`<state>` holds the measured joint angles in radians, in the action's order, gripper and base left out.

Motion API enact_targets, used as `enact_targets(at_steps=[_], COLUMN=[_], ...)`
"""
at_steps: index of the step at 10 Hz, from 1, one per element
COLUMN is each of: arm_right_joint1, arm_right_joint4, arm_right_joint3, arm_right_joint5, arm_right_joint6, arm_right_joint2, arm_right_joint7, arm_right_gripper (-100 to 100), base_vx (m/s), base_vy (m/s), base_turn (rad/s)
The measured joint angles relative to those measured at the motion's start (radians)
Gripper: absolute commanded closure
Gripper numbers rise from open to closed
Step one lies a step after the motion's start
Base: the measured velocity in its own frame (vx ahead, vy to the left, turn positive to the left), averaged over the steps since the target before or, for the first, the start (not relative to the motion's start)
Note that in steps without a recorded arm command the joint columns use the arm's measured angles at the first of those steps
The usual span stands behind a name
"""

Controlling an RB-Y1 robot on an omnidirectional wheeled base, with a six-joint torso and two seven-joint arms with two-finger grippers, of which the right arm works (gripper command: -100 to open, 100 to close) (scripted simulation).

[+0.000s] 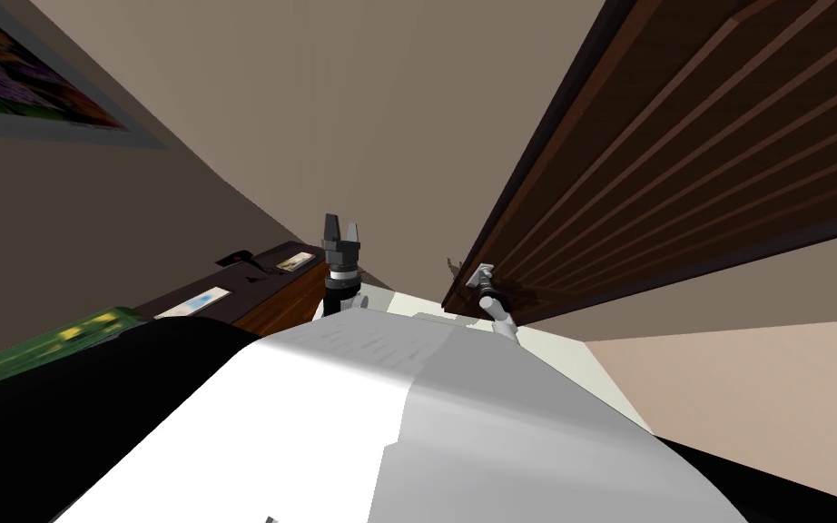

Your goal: Pull the door open

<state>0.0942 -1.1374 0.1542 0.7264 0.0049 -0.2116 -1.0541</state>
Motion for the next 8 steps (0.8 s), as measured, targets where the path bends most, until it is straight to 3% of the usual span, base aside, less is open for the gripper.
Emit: enact_targets(at_steps=[1,2,3,4,5,6,7,8], arm_right_joint1=[0.009,0.0,0.013,0.02,0.013,0.005,0.004,0.016], arm_right_joint4=[0.005,-0.011,0.008,0.04,0.032,0.008,-0.001,0.013], arm_right_joint3=[0.007,0.016,0.012,-0.028,-0.023,0.002,0.014,0.01], arm_right_joint5=[0.026,0.047,0.065,0.098,0.094,0.082,0.102,0.137], arm_right_joint6=[0.019,0.035,0.036,0.006,-0.003,0.022,0.043,0.054], arm_right_joint2=[0.003,0.011,0.007,-0.025,-0.015,-0.001,0.011,0.002], arm_right_joint7=[0.006,0.006,0.008,0.023,0.025,0.015,0.02,0.032], arm_right_gripper=[100,100,100,100,100,100,100,100], base_vx=[-0.022,-0.008,0.004,0.0,0.0,-0.013,-0.041,-0.028], base_vy=[-0.013,-0.001,0.013,0.0,0.0,-0.023,-0.015,-0.005], base_turn=[0.012,-0.025,0.013,0.0,0.0,0.005,0.007,0.013])
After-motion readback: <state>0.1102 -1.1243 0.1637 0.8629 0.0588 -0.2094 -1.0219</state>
